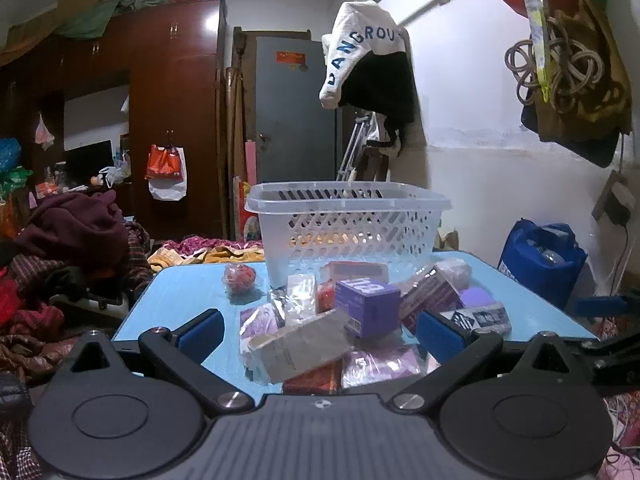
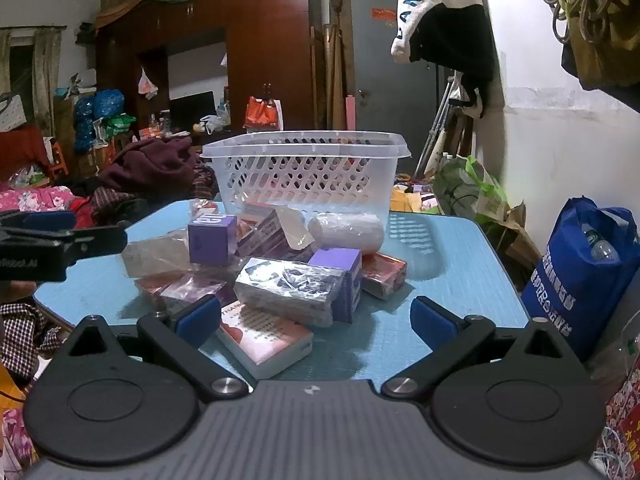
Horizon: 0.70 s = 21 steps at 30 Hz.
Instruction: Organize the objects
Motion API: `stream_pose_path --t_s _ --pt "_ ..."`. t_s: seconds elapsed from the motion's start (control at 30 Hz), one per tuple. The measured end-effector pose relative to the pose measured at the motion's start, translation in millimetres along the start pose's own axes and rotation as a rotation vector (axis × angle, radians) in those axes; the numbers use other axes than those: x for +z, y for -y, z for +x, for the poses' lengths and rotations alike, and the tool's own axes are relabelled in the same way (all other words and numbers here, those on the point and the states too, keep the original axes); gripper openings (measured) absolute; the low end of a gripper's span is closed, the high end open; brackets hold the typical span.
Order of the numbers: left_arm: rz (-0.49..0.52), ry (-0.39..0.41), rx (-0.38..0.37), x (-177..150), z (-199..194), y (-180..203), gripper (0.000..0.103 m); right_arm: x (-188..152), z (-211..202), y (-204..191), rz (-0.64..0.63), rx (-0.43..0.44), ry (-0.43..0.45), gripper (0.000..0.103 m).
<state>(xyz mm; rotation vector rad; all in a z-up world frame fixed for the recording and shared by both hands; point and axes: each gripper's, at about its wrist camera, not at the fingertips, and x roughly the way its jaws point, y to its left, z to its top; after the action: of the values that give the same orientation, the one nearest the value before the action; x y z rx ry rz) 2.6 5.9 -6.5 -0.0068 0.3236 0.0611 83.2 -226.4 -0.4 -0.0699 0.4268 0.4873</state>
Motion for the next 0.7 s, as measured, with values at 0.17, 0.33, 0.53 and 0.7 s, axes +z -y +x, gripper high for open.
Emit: stream_pose_path --t_s 0.17,0.33,0.53,0.7 --pt "0.0 0.054 0.025 -0.7 0.0 -3.4 0.103 0.3 0.3 -0.5 -0.004 -0.002 -0.001 0.103" --pt "0.042 0.018 0.01 0.3 3.1 -1.5 0.103 0.7 -0.5 -0.6 -0.002 0.003 0.002 0.103" --pt "0.042 0.016 -0.011 1.8 -1.6 -0.3 0.103 0.5 0.0 -2.1 -0.007 0.007 0.001 0.103" --pt "0.038 0.013 0.002 1.3 -0.4 -2.7 0.103 0.7 -0.2 -1.6 -0.006 0.008 0.002 0.103"
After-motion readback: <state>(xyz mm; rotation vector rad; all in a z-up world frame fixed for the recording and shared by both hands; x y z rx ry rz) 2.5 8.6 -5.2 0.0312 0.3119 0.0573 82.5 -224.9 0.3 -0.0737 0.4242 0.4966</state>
